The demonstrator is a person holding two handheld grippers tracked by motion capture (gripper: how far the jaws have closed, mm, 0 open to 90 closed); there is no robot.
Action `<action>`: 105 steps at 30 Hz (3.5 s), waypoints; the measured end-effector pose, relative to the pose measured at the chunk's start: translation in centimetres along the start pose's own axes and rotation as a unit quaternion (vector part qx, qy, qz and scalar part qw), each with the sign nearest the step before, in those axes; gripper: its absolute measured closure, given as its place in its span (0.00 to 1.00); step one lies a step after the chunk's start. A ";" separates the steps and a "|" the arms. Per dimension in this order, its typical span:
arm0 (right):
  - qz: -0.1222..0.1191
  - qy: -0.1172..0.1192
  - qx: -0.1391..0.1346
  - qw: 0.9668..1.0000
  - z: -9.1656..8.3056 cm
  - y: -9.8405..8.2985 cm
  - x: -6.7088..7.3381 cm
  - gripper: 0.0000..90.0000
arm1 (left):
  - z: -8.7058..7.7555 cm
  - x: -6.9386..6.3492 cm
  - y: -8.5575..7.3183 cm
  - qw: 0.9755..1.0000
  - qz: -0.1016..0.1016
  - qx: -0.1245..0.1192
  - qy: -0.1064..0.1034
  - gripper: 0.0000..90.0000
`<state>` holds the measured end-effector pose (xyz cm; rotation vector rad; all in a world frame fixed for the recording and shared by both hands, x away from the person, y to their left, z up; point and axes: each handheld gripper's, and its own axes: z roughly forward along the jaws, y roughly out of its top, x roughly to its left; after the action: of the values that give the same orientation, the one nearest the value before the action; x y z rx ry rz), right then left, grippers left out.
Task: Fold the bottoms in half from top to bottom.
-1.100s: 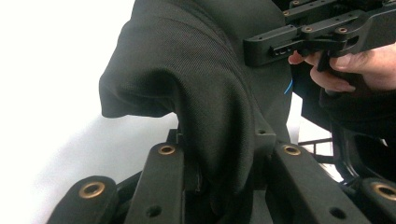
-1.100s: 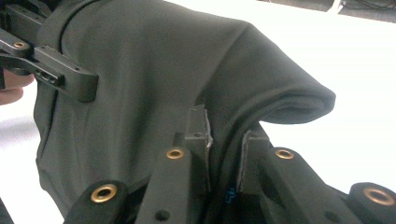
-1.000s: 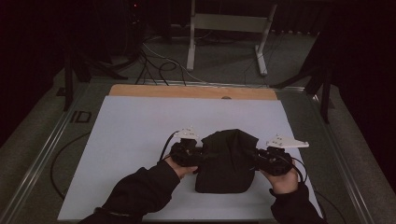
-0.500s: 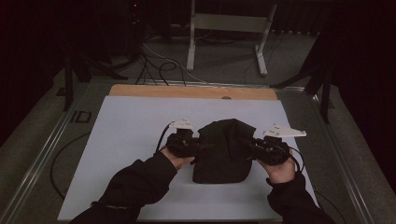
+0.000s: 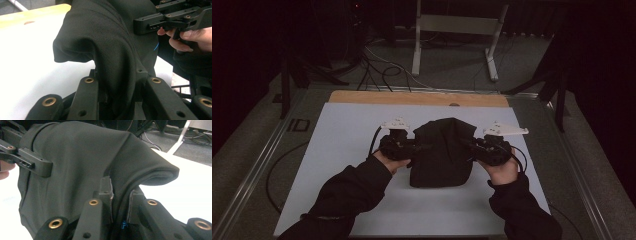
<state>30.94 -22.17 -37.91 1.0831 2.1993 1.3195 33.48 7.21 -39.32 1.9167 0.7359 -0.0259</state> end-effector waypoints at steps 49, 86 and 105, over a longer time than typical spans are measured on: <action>0.003 0.024 0.036 0.999 9.0 2.1 1.4 0.87 | -3.0 6.2 -1.9 0.998 -0.054 0.011 0.038 0.82; 0.037 -0.026 0.108 0.993 16.7 -1.2 -3.2 0.87 | 3.5 14.0 -4.4 0.991 -0.106 0.061 0.055 0.81; 0.037 -0.044 0.133 0.989 19.9 -1.7 -4.4 0.87 | 5.0 15.8 -4.7 0.988 -0.121 0.070 0.073 0.80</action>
<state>45.67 -14.26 -49.70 1.3047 2.3344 1.0040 45.44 11.90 -50.74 1.9654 1.0874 -0.0916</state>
